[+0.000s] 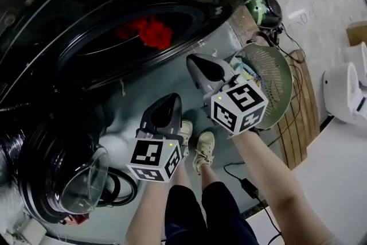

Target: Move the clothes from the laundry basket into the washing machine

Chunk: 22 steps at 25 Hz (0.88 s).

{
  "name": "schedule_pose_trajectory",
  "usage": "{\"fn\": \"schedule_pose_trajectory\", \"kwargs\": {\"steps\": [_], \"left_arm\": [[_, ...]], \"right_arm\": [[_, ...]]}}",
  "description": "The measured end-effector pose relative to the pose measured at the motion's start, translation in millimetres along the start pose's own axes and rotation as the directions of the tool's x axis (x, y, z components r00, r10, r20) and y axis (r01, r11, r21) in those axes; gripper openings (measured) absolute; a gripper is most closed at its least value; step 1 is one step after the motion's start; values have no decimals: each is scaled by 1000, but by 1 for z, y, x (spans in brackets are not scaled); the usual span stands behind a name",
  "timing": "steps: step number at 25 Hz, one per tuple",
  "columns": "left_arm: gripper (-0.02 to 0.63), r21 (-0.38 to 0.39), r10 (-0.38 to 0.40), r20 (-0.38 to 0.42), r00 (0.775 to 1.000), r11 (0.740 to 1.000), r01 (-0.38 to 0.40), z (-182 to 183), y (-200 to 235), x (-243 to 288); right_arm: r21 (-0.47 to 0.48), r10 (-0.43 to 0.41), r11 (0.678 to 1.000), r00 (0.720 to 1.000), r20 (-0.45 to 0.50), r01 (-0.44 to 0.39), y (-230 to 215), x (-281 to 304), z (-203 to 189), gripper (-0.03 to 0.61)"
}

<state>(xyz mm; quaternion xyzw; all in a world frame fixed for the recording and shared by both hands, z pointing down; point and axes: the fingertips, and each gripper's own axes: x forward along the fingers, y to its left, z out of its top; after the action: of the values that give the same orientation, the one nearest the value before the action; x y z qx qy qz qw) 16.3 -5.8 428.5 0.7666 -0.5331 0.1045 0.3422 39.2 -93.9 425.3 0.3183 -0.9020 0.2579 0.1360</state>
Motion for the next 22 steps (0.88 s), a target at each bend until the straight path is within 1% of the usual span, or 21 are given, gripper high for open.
{"fn": "schedule_pose_trajectory", "kwargs": {"steps": [4,6,8,11,13,16,20,21,22], "left_arm": [[107,54,-82,-42,996,995,84,-2,-36,23],[107,77,-115,-65,991,990,120,-3,-51,36],[107,103,-141,-106,984,983,152,-9,-64,49],[107,139,-169,-157,973,972,191,-20,-79,72],[107,153,-180,-178,967,966,208,-26,-85,89],[107,171,-194,-219,956,957,233,-37,-89,110],[107,191,-206,-270,941,946,262,-50,-88,132],[107,190,-208,-273,939,945,265,-52,-87,138],[107,189,-209,-274,939,946,265,-54,-85,144]], "right_arm": [[-6,-70,998,998,6,70,-38,-52,-5,29],[-7,-128,992,992,4,128,-63,-76,-10,29],[-1,-204,979,979,-5,204,-92,-99,-20,29],[27,-290,956,956,-46,291,-133,-124,-49,29],[43,-323,944,942,-86,328,-157,-131,-71,29],[65,-353,928,920,-171,368,-182,-129,-111,35],[139,-326,914,894,-306,381,-202,-109,-170,184],[160,-318,908,885,-339,387,-208,-103,-184,230],[188,-311,898,876,-370,398,-214,-97,-197,292]]}}
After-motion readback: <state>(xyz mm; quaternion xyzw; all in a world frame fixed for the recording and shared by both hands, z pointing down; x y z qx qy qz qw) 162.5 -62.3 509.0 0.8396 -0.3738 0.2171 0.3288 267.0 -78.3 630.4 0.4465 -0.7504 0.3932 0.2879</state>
